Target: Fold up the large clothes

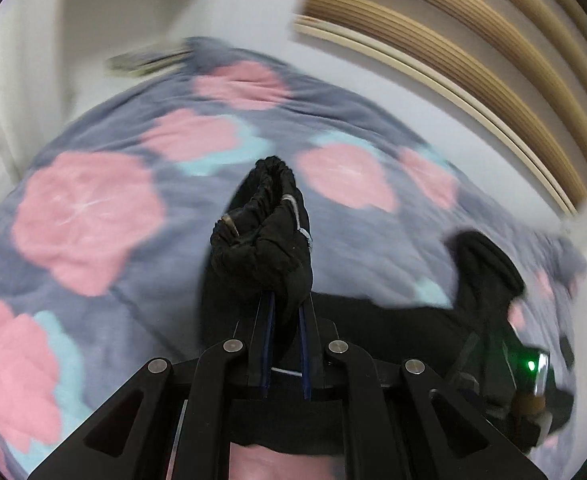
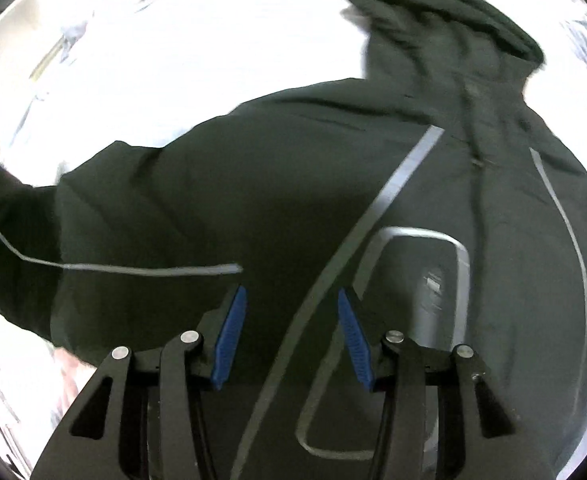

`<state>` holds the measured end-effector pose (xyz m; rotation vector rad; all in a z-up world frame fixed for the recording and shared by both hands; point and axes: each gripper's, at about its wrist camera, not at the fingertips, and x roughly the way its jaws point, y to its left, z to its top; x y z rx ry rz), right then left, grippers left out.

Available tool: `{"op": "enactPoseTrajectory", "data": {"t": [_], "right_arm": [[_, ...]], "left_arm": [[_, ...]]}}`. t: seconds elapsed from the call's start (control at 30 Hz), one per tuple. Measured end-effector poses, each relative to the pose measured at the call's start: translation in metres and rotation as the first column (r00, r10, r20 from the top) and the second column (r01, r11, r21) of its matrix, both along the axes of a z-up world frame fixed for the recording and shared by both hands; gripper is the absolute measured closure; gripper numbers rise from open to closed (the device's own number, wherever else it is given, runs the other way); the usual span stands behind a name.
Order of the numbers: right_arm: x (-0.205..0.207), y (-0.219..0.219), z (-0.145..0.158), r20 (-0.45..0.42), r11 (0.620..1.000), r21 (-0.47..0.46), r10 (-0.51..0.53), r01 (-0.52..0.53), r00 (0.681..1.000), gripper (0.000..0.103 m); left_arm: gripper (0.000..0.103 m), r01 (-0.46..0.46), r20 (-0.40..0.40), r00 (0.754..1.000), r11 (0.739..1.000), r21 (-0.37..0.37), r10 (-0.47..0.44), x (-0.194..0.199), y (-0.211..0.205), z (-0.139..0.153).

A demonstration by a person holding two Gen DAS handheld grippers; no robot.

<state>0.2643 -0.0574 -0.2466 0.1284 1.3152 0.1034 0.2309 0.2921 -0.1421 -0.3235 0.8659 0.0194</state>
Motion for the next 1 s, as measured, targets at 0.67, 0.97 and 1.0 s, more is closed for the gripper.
{"op": "enactPoseTrajectory", "data": {"t": [0.67, 0.97, 1.0], "right_arm": [[-0.070, -0.150, 0.010, -0.001, 0.975, 0.000, -0.221, 0.221, 0.975, 0.051], [-0.046, -0.112, -0.001, -0.029, 0.987, 0.117, -0.107, 0.109, 0.994, 0.044], [-0.041, -0.101, 0.001, -0.024, 0.987, 0.140, -0.080, 0.083, 0.996, 0.041]], "left_arm": [[0.099, 0.619, -0.216, 0.757, 0.782, -0.068, -0.617, 0.007, -0.313, -0.093], [0.060, 0.503, -0.256, 0.828, 0.862, -0.059, -0.500, -0.006, -0.230, -0.075], [0.060, 0.485, -0.252, 0.838, 0.872, -0.058, -0.483, -0.009, -0.218, -0.070]]}}
